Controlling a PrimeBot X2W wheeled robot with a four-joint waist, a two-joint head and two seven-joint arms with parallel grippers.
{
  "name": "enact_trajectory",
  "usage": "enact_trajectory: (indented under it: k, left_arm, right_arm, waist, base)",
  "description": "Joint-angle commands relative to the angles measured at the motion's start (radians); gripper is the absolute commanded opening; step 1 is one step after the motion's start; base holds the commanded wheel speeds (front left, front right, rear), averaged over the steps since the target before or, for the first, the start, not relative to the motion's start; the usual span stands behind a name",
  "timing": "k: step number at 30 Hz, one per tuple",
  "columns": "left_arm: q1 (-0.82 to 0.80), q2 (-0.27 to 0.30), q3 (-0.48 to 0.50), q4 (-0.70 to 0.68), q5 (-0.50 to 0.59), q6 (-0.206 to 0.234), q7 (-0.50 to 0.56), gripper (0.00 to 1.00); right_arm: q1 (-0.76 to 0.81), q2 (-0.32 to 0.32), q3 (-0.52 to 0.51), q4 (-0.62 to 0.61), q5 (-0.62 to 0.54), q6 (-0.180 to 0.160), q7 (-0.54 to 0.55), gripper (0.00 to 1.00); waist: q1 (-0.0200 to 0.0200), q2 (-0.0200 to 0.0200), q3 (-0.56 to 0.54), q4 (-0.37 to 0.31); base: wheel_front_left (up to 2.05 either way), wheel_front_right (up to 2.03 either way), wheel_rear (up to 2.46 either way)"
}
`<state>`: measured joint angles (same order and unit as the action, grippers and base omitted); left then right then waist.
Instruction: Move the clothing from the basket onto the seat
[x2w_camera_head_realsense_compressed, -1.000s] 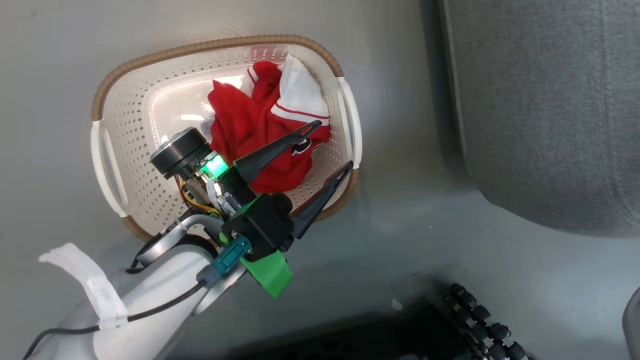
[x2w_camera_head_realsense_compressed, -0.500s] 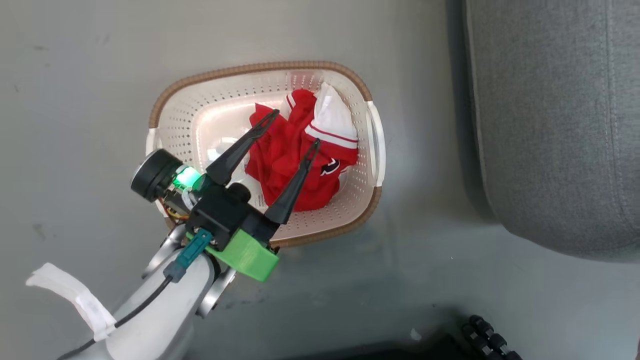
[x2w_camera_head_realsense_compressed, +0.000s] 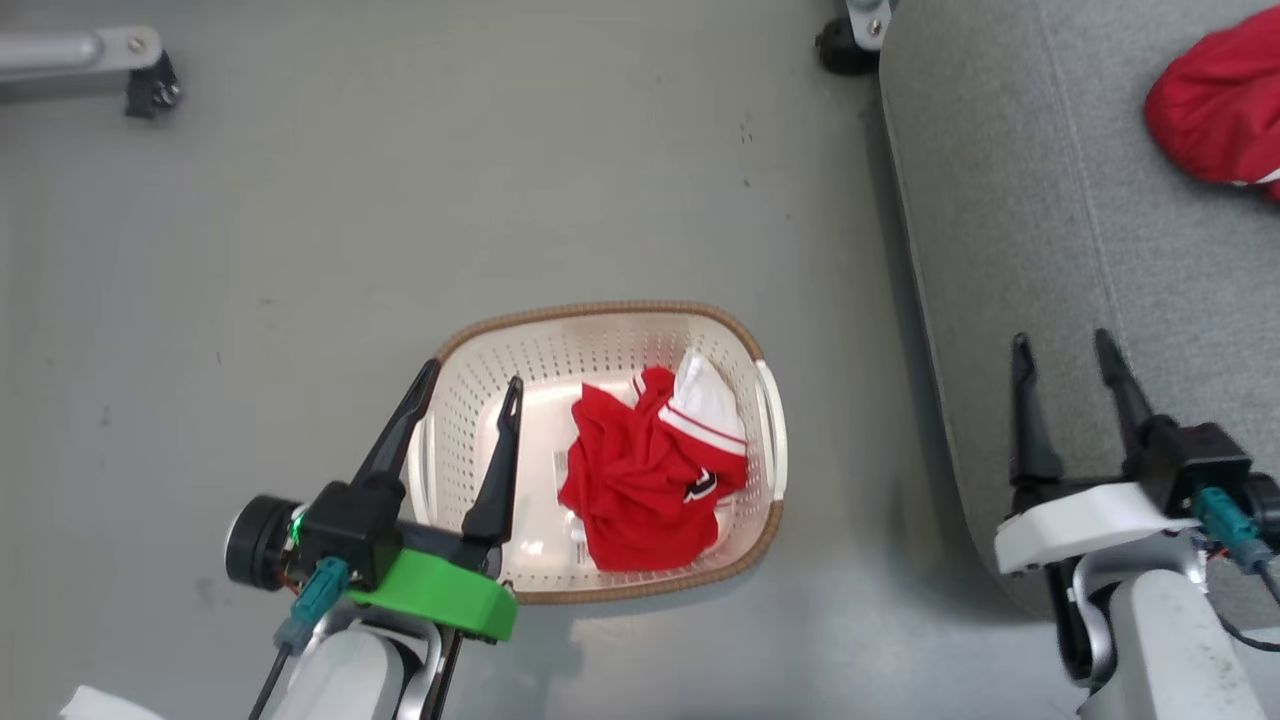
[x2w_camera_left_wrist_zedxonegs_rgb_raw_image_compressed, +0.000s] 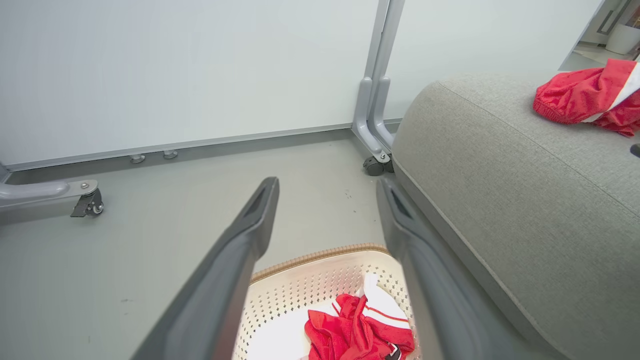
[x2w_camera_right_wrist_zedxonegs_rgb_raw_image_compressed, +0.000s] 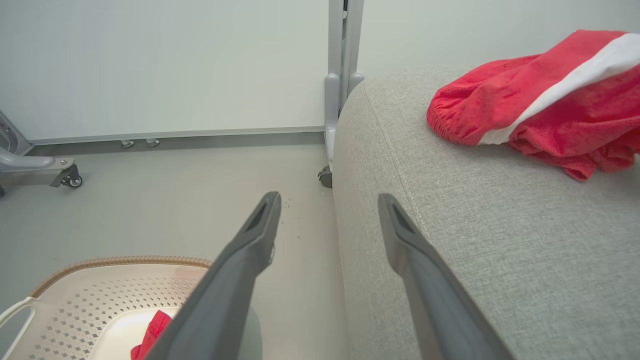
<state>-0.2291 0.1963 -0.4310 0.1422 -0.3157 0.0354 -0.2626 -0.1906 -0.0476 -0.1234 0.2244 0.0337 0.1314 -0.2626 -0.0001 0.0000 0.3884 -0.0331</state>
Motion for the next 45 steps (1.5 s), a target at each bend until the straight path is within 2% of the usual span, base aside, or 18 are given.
enact_trajectory:
  k: [1,8,11,16,20,28,45]
  left_arm:
    - [0.046,-0.015,0.024,0.001,0.008,0.000,-0.003,1.00]
    - [0.207,-0.084,0.194,-0.063,0.059,-0.007,-0.002,1.00]
    - [0.264,-0.105,0.254,-0.104,0.081,-0.018,-0.002,1.00]
    - [0.375,-0.129,0.310,-0.150,0.120,-0.061,-0.002,1.00]
    - [0.442,-0.137,0.322,-0.166,0.158,-0.093,-0.002,1.00]
    - [0.537,-0.145,0.359,-0.190,0.171,-0.098,-0.002,1.00]
    - [0.510,-0.146,0.364,-0.172,0.175,-0.108,-0.002,1.00]
  right_arm:
    - [0.033,-0.005,0.034,-0.001,0.013,-0.001,-0.003,1.00]
    - [0.137,-0.005,0.187,-0.042,0.064,-0.001,-0.003,1.00]
    - [0.182,-0.005,0.209,-0.078,0.067,-0.001,-0.003,1.00]
    - [0.273,-0.005,0.220,-0.126,0.053,-0.001,-0.003,1.00]
    - [0.347,-0.004,0.206,-0.138,0.045,-0.001,-0.003,1.00]
    - [0.414,-0.004,0.205,-0.112,0.033,-0.001,-0.003,1.00]
    - [0.392,-0.004,0.214,-0.114,0.054,-0.001,-0.003,1.00]
  waist:
    - [0.0001,0.0000,-0.233,0.074]
    - [0.0001,0.0000,-0.379,0.101]
    - [0.0001,0.0000,-0.413,0.102]
    - [0.0001,0.0000,-0.479,0.088]
    - [0.0001,0.0000,-0.516,0.072]
    - [0.0001,0.0000,-0.536,0.038]
    - [0.0001,0.0000,-0.526,0.037]
  base:
    - [0.00,0.00,0.00]
    - [0.00,0.00,0.00]
    - [0.00,0.00,0.00]
    - [0.00,0.00,0.00]
    - [0.00,0.00,0.00]
    - [0.00,0.00,0.00]
    - [0.00,0.00,0.00]
